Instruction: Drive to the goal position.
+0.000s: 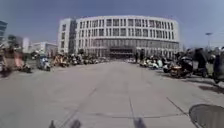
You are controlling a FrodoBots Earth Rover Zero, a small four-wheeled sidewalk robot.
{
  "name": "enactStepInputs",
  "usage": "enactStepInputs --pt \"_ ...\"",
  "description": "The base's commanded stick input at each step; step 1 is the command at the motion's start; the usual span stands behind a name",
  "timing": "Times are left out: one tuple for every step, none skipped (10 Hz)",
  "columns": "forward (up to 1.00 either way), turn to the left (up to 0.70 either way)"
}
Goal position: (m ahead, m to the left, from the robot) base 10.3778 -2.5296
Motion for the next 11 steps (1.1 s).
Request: enactStepInputs --pt "1.0 0.0" --pt "1.0 0.0" --pt "1.0 0.0" --pt "1.0 0.0" --pt "1.0 -0.09" --pt "1.0 -0.2" --pt "1.0 -0.32" --pt "1.0 -0.4" --pt "1.0 -0.4" --pt "1.0 -0.37" --pt "1.0 -0.27"
